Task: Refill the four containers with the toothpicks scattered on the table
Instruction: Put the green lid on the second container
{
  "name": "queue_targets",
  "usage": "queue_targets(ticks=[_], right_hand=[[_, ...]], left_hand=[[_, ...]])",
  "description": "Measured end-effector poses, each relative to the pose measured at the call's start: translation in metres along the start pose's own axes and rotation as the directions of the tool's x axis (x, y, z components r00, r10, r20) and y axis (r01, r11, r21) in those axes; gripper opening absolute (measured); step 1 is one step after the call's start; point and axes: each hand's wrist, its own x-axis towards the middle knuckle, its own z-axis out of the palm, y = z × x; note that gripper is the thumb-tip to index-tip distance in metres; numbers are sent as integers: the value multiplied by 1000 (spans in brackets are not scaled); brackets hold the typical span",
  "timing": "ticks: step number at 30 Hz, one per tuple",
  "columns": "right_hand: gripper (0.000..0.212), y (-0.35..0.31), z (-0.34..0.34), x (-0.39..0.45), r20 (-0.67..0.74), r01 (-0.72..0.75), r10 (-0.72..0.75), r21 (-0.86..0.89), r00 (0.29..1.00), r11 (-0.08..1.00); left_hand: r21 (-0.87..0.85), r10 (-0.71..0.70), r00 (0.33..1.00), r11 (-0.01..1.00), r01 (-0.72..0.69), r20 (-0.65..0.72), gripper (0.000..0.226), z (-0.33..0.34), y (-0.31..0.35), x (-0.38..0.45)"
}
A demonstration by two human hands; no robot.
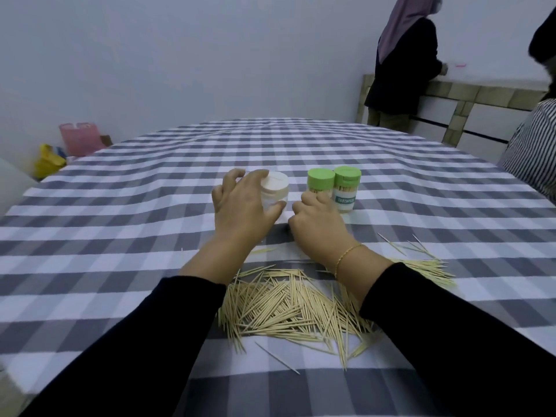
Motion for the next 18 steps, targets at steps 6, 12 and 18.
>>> queue_targets(ticks=[6, 12, 18], right_hand=[[7, 10, 11, -20, -113, -23, 36, 110, 993, 994], [31, 11, 12, -18, 50, -40, 34, 143, 998, 989], [21, 11, 11, -20, -12, 9, -8, 99, 1000, 995]], left_hand=[[-130, -24, 999, 991, 20, -29, 66, -4, 1, -18], [-174, -125, 992, 976, 129, 37, 73, -5, 5, -34], [-208, -164, 983, 962, 178, 83, 78, 1, 4, -41]])
